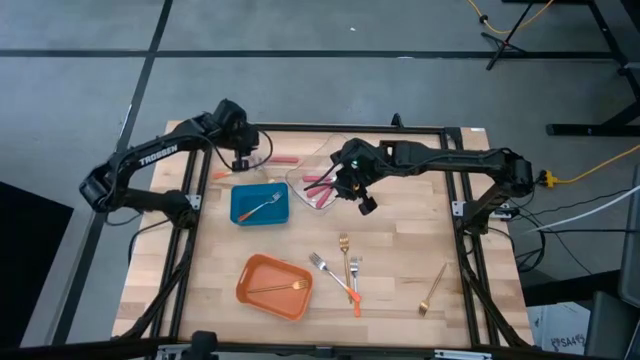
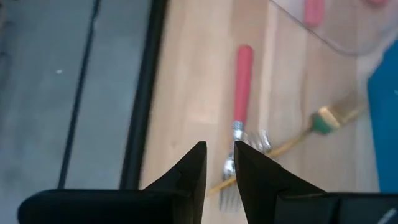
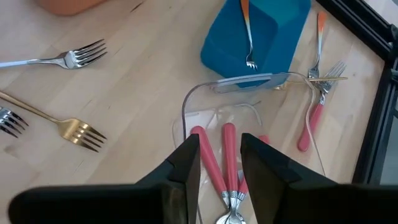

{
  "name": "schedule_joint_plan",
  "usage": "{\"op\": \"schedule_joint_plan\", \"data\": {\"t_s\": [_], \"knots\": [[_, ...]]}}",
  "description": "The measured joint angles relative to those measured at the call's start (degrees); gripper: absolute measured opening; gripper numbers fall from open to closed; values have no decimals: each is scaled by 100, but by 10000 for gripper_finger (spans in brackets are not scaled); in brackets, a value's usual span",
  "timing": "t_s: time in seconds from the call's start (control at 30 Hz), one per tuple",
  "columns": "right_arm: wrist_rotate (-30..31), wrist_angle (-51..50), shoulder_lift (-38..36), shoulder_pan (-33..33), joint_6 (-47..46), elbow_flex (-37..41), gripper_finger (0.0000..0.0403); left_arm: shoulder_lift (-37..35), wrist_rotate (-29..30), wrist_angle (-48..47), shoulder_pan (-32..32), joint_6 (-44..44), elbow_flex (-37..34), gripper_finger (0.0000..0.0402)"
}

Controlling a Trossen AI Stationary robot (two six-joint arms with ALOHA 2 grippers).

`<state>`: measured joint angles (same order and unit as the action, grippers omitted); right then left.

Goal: Sort silverware by color (type)
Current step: Put the gold fork into the orange bin

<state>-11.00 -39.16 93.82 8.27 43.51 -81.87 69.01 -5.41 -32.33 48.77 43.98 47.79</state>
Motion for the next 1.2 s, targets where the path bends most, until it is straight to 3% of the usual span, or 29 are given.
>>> {"op": "schedule_joint_plan", "data": {"t_s": [0.6, 1.2], "knots": [[2, 2, 0, -2, 0, 0, 105, 1735, 19, -173, -98, 906, 0, 76], [1, 2, 0, -2, 1, -2, 105, 2105, 132, 83, -210, 1516, -4, 76]]}}
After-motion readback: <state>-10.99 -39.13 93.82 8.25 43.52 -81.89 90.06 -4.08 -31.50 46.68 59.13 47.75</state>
